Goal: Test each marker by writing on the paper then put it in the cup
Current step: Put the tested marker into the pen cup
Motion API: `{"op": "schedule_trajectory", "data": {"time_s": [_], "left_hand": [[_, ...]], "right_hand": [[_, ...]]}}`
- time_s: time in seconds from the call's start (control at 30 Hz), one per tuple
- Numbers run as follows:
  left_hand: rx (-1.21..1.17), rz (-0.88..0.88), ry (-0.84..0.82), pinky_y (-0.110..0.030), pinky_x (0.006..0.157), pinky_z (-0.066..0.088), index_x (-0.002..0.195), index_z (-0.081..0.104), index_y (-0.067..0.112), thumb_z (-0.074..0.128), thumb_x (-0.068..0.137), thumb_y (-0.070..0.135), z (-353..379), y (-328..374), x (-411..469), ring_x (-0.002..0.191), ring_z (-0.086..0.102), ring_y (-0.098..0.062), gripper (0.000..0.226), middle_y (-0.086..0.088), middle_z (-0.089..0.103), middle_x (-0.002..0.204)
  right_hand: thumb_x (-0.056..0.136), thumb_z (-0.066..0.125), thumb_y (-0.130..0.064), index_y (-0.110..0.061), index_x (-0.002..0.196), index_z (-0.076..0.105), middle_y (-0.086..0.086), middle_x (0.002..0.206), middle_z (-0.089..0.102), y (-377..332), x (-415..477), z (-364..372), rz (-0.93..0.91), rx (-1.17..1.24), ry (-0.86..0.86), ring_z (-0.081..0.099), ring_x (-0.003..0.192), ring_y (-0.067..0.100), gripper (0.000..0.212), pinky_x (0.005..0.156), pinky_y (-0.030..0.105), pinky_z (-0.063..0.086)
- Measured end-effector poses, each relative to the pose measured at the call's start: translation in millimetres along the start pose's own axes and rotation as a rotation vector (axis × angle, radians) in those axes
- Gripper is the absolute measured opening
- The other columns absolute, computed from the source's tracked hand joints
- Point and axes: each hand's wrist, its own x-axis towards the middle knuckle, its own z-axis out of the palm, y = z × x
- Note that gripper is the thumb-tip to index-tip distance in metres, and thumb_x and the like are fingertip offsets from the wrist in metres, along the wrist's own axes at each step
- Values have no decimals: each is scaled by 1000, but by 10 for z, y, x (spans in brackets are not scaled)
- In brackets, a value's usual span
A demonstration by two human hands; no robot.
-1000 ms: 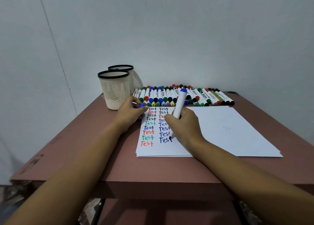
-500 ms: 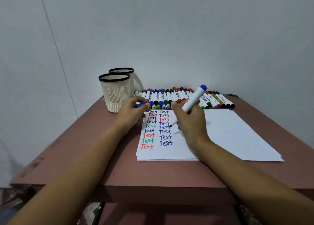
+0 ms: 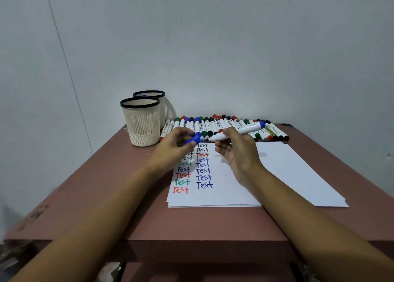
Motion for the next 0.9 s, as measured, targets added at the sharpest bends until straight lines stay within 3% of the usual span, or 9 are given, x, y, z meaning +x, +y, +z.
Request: {"op": "schedule_trajectory", "data": {"time_s": [0.13,0.33,0.53,0.7,0.77,0.9], "left_hand": [[10,11,-34,-19,80,50,95,56,23,60,88,9,9,-14,4,88,61,-7,16,5,63,95],[31,69,-89,-11,72,48,101,58,16,61,88,8,17,3,-6,83,61,1,15,7,63,96],[121,156,-97,-14,75,47,105,58,16,57,91,13,17,31,-38,78,60,4,15,4,64,96],[373,216,-139,-12,61,40,109,58,17,49,95,22,8,46,-60,65,53,6,17,13,61,78],[453,264,-101,-17,59,39,112,60,12,50,95,23,21,38,-71,61,52,3,23,13,58,73],[570,436,31,-12,53,33,109,63,4,54,94,18,73,61,-82,55,49,0,22,12,49,63]], "right_hand": [[94,50,-6,-6,75,57,7,64,60,9,17,-10,-18,-13,-5,57,54,11,20,52,19,51],[94,53,-8,-10,78,56,6,66,60,27,17,-18,-16,-57,-56,57,59,14,17,54,22,50],[92,61,-20,-11,74,61,-1,57,49,24,31,-51,32,-203,-131,43,47,6,20,44,18,34],[92,61,-19,-8,77,62,2,59,51,27,55,-65,60,-150,-181,46,46,5,19,42,16,37],[91,61,-18,-8,76,63,2,58,52,43,47,-64,77,-123,-172,46,45,5,18,42,15,38],[90,63,-18,-8,75,62,0,55,51,37,44,-43,94,-30,-136,46,43,5,19,41,15,38]]}}
